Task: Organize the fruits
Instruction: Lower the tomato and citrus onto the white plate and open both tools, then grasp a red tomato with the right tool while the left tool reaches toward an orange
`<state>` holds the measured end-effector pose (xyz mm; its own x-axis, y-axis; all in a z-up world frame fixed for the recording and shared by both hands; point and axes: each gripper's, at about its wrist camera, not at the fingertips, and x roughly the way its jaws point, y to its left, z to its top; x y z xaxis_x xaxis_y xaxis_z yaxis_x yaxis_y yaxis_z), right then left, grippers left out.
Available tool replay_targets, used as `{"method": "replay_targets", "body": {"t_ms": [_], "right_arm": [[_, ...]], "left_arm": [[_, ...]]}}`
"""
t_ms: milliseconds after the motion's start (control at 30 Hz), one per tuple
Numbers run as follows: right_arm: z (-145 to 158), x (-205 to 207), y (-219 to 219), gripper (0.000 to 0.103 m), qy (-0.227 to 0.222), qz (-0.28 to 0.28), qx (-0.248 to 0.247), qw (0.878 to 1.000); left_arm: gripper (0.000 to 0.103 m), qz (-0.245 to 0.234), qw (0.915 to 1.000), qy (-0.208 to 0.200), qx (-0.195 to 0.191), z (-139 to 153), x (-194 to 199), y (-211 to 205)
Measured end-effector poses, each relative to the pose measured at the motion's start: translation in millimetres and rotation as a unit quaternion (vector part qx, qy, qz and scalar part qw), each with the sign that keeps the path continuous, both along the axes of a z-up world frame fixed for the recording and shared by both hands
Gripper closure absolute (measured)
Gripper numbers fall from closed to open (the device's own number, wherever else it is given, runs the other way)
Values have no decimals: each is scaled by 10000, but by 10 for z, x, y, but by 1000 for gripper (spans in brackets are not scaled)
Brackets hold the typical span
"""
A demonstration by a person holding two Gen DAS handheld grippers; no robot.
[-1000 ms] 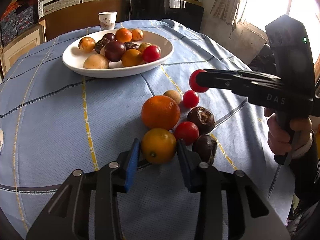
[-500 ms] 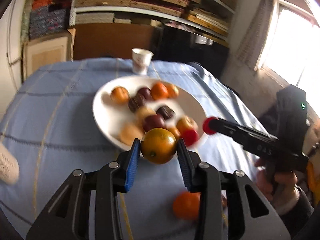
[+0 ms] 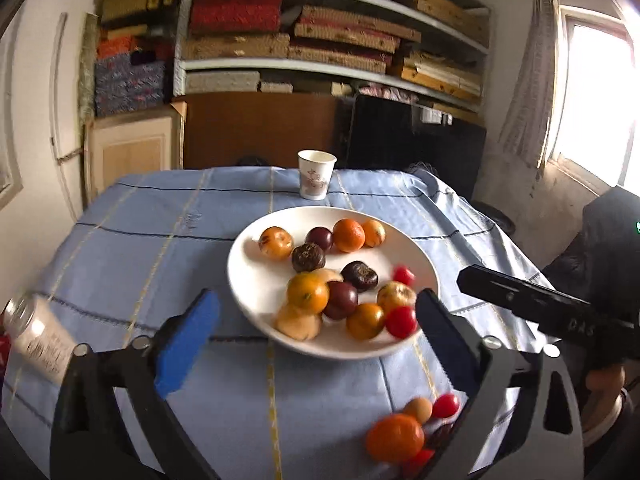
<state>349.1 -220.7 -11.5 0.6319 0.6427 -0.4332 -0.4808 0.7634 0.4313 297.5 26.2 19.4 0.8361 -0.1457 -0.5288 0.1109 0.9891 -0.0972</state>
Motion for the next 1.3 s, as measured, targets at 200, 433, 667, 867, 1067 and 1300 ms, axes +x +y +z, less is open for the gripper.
{"method": "replay_targets", "body": {"t_ms": [200, 433, 667, 867, 1067, 1300], "right_arm": [[-241, -293, 2, 50, 16, -267, -633, 9976], [-328, -404, -42, 40, 144, -508, -861, 9949], [-393, -345, -61, 40, 347, -600, -934, 9932], [-391, -348, -46, 40, 359, -595, -985, 9927], [-428, -313, -44, 40, 540, -550, -1126, 9906], [-520, -331, 31, 49, 812, -136, -1308, 9880]], "left_arm": [[6, 162, 9977, 423, 503, -396, -296, -75], [5, 278, 9931, 203, 1119, -422, -419, -224], [5, 358, 9932, 469, 1006, -479, -352, -153], [5, 463, 9939, 647, 769, -509, -299, -41], [5, 514, 9933, 733, 736, -536, -267, -14], [5, 540, 9931, 810, 657, -545, -251, 21]]}}
